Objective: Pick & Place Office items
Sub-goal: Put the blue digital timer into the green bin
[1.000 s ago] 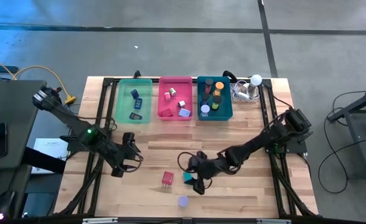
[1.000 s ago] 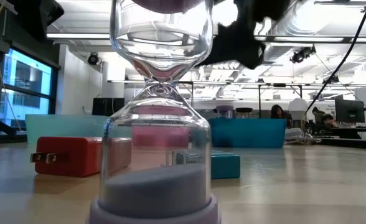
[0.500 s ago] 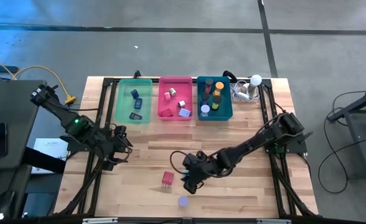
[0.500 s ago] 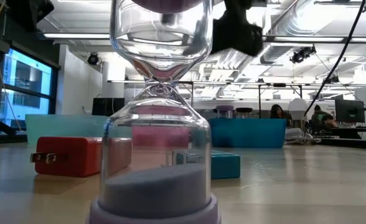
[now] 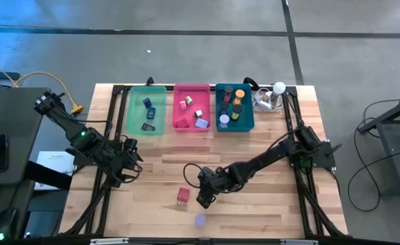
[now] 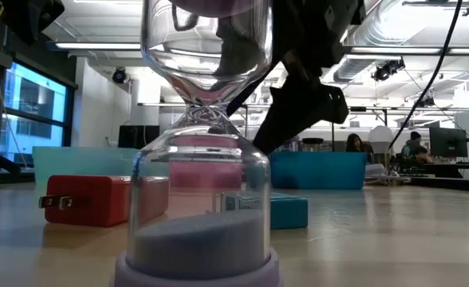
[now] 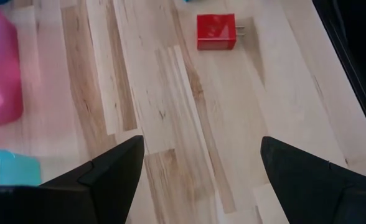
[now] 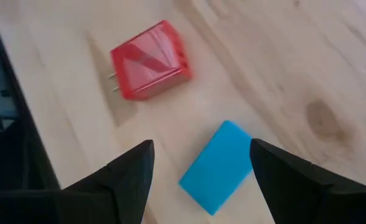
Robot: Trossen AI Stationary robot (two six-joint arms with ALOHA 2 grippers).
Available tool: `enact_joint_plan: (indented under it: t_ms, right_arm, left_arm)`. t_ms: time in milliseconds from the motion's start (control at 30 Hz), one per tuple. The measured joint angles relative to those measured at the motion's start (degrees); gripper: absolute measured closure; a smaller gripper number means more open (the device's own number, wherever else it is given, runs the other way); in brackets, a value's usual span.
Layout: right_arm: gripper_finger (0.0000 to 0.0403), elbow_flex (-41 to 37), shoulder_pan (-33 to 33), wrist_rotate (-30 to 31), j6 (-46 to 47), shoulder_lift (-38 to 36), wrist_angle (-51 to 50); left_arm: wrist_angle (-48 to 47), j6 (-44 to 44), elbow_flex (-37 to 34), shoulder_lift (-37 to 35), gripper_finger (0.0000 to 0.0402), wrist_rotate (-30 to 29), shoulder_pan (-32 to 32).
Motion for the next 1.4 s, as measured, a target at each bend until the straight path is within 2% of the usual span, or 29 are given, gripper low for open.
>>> enact_joint_plan:
  t_ms: [433,800,1400]
  right_arm:
    - [0.0149,-0.01,-0.78,-1.03,2.72,-0.01,-3.31]
    - [0.0149,0.05,-0.59,-1.56,1.36,5.29,-0.52]
    - [0.0149,0.47,-0.52,1.52,0.95,9.15,-4.12]
  left_arm:
    - [-0.68,0.45,-0.02,0.00,0.0086,-0.02,0.00]
    - [-0.62,-0.06,-0.04,0.00,0.0086,-0.15,0.01]
    - [-0.57,-1.35,-0.04,-0.02,0.0086,-0.09,0.00]
